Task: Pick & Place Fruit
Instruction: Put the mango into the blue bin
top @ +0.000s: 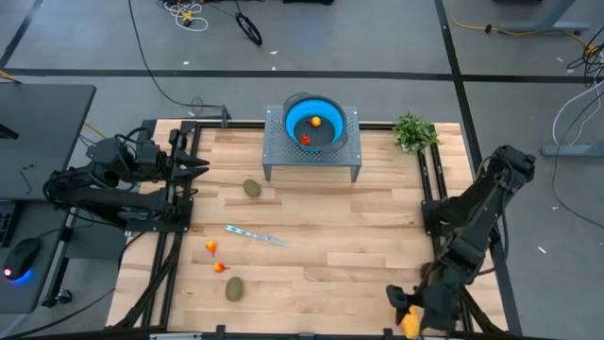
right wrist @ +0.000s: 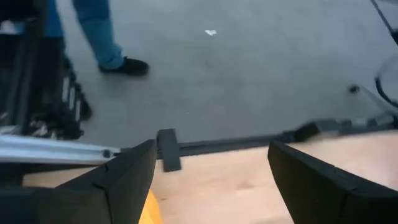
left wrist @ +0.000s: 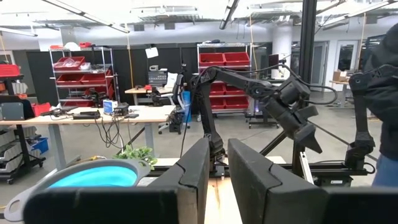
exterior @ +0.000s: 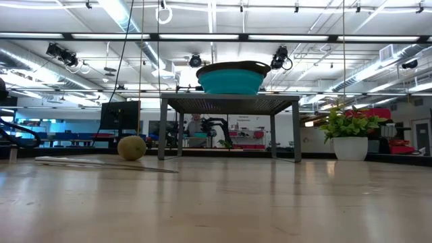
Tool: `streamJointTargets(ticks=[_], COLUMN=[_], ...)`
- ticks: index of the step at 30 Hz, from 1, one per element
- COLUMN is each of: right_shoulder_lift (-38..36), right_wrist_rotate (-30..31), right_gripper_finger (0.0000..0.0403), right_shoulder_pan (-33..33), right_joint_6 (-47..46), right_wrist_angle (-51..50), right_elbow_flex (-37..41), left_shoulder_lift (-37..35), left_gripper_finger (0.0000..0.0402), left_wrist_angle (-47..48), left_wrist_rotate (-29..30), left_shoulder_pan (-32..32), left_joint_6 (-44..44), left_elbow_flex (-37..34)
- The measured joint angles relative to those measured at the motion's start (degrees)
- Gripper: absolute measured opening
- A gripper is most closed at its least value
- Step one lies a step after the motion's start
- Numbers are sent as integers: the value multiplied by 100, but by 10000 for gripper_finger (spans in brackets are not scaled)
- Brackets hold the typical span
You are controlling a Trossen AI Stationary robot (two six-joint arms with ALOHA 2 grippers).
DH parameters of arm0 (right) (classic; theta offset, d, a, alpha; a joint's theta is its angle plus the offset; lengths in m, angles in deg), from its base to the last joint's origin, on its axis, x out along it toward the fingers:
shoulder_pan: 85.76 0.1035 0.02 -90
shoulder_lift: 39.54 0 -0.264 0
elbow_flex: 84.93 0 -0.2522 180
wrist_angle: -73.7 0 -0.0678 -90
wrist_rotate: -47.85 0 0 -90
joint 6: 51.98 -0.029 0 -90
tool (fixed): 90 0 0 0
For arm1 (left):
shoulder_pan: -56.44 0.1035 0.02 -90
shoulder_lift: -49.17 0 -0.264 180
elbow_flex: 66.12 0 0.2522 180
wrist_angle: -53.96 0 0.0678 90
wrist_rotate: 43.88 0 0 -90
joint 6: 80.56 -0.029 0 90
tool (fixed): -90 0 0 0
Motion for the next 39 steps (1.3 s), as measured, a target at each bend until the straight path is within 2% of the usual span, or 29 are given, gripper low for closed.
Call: streamJointTargets(ticks=[4, 11, 23, 34, 39], right_shoulder_lift=[144, 606, 1126, 1760, 1960], right_wrist_rotate=[-276, -275, -250, -209, 265], right_gripper_finger=[319, 319, 319, 319, 318], right_shoulder_pan=[184, 410, 435, 426, 426], right_joint_6=[335, 850, 1432, 1567, 1749], right_wrist_angle=[-47, -222, -511, -746, -818], right_elbow_flex=[0, 0, 0, 0, 0], left_shoulder_lift=[0, 0, 0, 0, 0], left_gripper_finger=[68, 68, 68, 68, 68], left_wrist_angle=[0, 0, -2, -2, -2], left_wrist_rotate=[0, 0, 0, 0, 0], left_shoulder_pan=[0, 2, 0, 0, 2], left_joint_6=[0, 0, 1, 1, 0], left_elbow_flex=[2, 2, 0, 2, 0])
